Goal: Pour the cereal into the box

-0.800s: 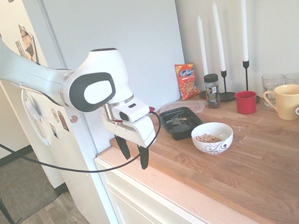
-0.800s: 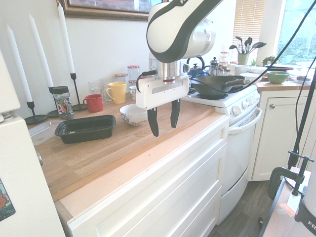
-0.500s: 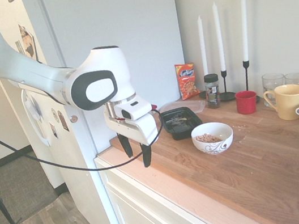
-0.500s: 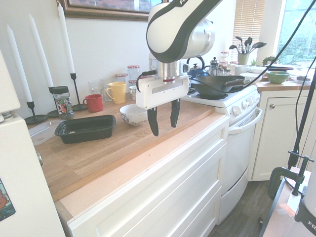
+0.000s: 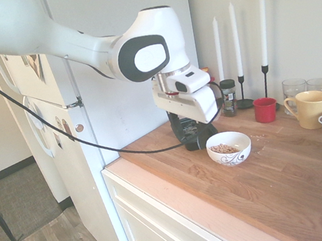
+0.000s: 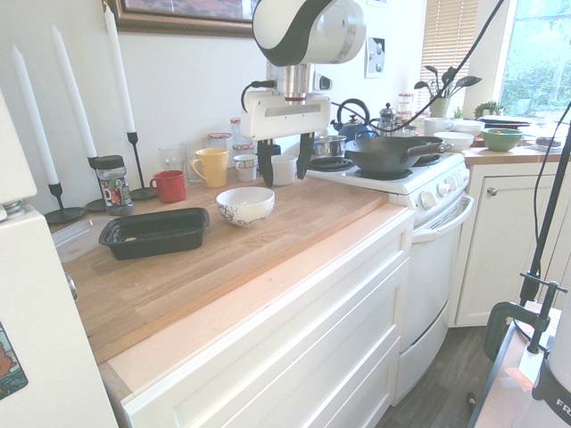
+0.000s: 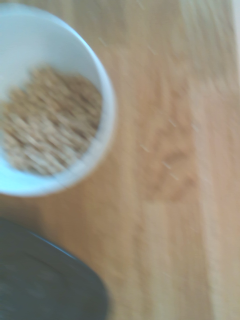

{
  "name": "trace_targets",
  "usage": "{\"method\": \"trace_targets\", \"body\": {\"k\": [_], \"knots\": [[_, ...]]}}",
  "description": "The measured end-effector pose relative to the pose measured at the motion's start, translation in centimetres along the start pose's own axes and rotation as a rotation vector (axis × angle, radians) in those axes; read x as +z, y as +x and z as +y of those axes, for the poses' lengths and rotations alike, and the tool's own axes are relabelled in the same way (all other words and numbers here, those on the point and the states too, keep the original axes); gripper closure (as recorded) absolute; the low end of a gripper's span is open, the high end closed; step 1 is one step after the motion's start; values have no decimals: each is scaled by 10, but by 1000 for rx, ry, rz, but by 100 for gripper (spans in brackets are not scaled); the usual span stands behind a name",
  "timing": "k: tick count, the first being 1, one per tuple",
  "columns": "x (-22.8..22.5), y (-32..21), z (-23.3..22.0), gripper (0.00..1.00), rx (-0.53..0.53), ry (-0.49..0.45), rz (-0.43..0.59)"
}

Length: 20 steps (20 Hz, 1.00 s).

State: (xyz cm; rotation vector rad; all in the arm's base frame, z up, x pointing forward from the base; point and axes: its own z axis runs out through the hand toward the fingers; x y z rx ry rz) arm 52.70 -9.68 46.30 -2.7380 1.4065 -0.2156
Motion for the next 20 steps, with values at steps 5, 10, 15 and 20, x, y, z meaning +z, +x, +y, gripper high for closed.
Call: {"method": "trace_targets", "body": {"k": [5, 10, 15, 20], "knots": [[-1, 71, -13, 0, 34, 30, -21], [30, 116, -45, 0, 47, 51, -64], [66, 148, -57, 0, 55, 43, -101], [110, 165, -77, 0, 48, 43, -127]]}}
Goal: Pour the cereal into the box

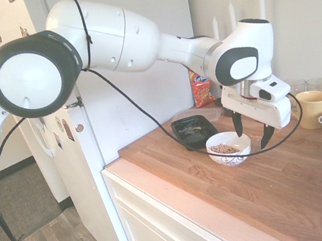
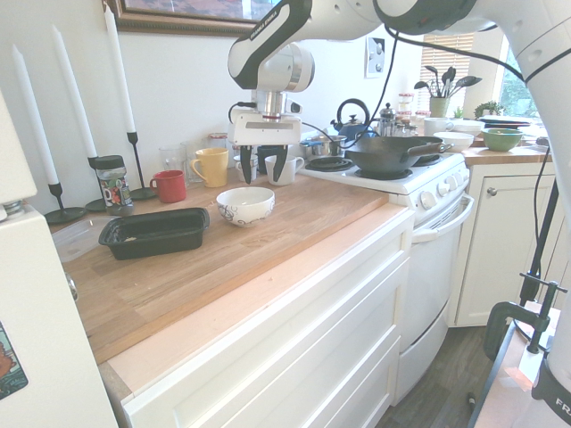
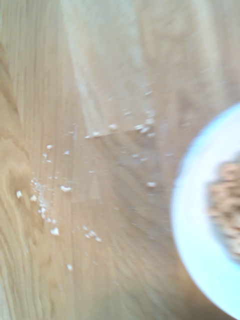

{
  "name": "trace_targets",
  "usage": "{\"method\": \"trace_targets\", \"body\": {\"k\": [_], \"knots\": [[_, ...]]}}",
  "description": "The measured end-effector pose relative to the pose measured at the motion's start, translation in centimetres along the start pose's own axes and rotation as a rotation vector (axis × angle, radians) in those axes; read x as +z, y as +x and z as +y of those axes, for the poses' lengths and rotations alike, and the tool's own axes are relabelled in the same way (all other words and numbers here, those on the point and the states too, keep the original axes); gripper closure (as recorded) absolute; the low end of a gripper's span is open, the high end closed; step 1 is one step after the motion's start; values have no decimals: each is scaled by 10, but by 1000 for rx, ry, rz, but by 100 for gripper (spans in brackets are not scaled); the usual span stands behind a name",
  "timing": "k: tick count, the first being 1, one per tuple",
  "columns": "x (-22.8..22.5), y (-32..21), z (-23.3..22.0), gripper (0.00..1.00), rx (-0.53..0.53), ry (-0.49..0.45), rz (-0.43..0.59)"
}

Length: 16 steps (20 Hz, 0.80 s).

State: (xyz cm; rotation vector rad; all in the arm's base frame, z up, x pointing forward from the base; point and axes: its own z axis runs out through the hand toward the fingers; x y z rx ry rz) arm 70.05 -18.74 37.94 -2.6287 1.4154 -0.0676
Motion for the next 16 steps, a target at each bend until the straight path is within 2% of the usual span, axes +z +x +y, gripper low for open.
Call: {"method": "trace_targets", "body": {"k": [7, 8, 16], "knots": [[44, 24, 5, 0, 9, -12, -69], [49, 23, 4, 100, 5, -15, -75], [54, 19, -1, 100, -5, -17, -80]]}}
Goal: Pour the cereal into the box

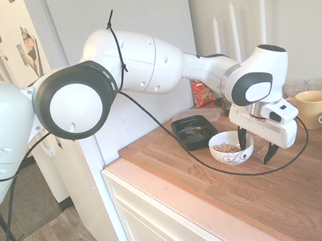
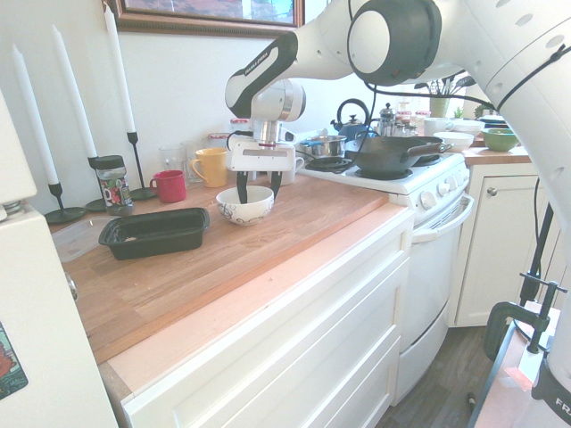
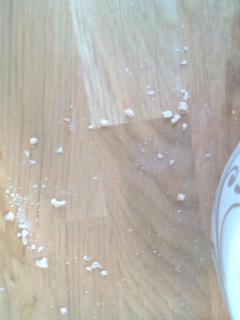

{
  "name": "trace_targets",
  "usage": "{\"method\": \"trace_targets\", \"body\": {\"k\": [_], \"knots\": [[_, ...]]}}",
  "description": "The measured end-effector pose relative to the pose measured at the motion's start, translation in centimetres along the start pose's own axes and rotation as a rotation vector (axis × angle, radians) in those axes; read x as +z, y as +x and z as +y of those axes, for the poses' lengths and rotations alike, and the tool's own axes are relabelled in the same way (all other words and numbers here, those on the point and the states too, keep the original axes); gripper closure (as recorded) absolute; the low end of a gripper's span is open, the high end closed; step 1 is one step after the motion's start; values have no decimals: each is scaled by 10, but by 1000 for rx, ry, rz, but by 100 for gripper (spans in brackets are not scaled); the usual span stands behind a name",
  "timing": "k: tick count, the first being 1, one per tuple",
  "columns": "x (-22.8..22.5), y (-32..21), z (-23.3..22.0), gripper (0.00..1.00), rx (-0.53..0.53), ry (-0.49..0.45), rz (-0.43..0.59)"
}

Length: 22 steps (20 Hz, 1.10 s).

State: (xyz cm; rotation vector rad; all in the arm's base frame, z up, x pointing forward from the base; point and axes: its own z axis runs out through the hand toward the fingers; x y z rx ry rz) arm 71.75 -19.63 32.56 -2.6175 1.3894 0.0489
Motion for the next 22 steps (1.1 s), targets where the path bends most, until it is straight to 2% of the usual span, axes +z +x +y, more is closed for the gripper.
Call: {"method": "trace_targets", "body": {"k": [16, 22], "knots": [[0, 0, 1, 100, 1, 3, -6], [-18, -1, 0, 100, -16, 18, 10]]}}
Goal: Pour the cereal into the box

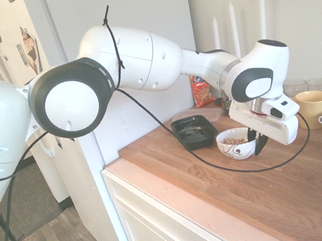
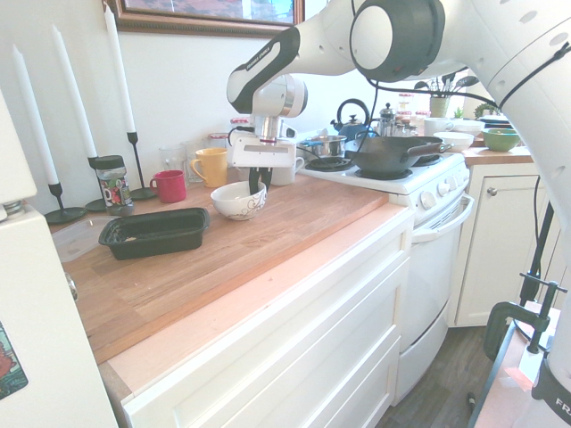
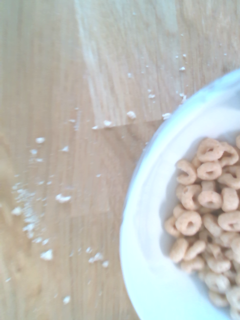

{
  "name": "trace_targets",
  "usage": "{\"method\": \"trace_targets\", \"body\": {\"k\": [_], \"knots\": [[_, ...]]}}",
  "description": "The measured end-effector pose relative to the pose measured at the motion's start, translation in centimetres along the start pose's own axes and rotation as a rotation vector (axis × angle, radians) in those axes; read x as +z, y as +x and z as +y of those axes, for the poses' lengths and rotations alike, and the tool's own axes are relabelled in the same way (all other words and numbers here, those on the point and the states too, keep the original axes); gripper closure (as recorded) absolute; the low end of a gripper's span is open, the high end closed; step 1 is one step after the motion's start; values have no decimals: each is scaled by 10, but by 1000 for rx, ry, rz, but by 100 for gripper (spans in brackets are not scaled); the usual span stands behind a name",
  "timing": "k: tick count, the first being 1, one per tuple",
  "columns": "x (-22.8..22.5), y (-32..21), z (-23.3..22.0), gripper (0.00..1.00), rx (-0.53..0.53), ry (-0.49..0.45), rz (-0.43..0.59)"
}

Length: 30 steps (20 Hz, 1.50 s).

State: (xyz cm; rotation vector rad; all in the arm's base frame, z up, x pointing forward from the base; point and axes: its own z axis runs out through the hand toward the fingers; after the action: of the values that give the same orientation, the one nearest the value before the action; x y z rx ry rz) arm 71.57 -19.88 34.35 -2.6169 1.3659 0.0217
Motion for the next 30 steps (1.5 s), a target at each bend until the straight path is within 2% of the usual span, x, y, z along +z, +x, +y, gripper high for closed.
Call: {"method": "trace_targets", "body": {"k": [6, 13, 18, 23, 27, 30], "knots": [[-14, 1, 2, 100, -6, 7, 19], [-74, -11, -5, 100, -42, 32, 90], [-101, -34, -26, 100, -84, -31, 179], [-109, -86, -84, 100, -137, -94, 260], [-101, -120, -121, 100, -168, -160, 332], [-83, -138, -144, 100, -195, -235, 430]]}}
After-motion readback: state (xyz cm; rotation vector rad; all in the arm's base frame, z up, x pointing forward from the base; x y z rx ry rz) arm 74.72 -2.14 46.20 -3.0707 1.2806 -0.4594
